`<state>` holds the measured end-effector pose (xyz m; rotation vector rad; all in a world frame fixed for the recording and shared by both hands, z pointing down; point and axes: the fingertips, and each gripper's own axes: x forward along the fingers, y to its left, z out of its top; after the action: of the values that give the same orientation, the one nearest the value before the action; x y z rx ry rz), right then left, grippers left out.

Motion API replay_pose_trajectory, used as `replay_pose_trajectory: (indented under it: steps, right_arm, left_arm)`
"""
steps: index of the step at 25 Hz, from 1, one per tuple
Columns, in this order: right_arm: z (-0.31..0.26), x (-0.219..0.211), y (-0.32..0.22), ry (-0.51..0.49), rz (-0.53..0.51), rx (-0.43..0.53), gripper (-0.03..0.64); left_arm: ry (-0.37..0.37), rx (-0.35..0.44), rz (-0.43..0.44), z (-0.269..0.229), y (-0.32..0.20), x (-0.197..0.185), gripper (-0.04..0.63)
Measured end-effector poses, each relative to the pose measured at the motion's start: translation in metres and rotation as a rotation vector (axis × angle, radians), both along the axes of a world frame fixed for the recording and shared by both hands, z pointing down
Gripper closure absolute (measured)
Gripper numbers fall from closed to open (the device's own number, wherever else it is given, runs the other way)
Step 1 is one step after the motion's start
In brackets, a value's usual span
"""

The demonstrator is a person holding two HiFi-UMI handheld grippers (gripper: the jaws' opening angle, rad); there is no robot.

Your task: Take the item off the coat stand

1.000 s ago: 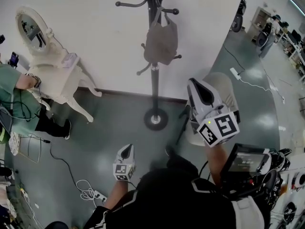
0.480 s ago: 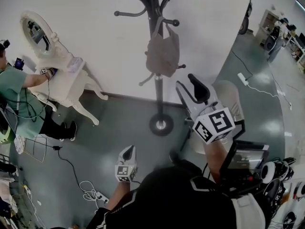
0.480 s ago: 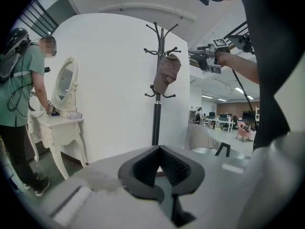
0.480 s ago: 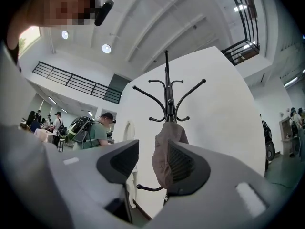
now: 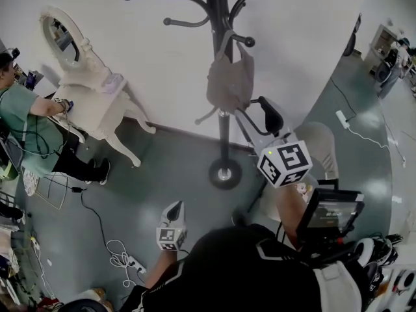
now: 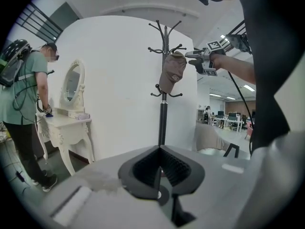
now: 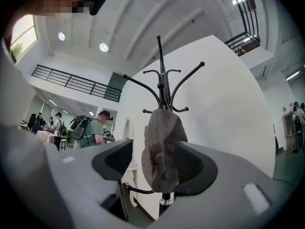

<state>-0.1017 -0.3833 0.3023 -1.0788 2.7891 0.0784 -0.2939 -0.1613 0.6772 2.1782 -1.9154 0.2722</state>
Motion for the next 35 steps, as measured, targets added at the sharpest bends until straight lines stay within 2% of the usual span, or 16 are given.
replay_pose_trajectory:
  steps: [9, 16, 20, 24, 27, 32, 35]
  right_arm:
    - [0.016, -0.024, -0.031, 0.014, -0.069, -0.041, 0.334]
    - [0.013, -0.029, -0.046, 0.022, -0.082, -0.026, 0.336]
    - [0.012, -0.034, -0.051, 0.016, -0.091, -0.021, 0.417]
    - [0.01, -0.036, -0.057, 0.003, -0.095, -0.021, 0.439]
    - [0.007, -0.032, -0.06, -0.013, -0.082, -0.022, 0.528]
    - [0.004, -0.033, -0.06, -0.01, -0.088, -0.02, 0.582]
    - [0.004, -0.031, -0.059, -0.022, -0.087, -0.031, 0.59]
  left_arm:
    - [-0.002, 0.003, -0.058, -0.007, -0.008, 0.0, 0.549]
    - [-0.009, 0.004, -0.081, -0.012, -0.012, 0.003, 0.549]
    - [-0.011, 0.004, -0.102, -0.012, -0.012, -0.001, 0.549]
    - [-0.012, -0.007, -0.115, -0.012, -0.012, -0.004, 0.549]
    - [-0.012, -0.002, -0.113, -0.019, -0.014, -0.002, 0.549]
    - [-0.038, 0.017, -0.111, -0.026, -0.013, -0.005, 0.549]
    - [-0.041, 0.01, -0.111, -0.019, -0.007, -0.009, 0.549]
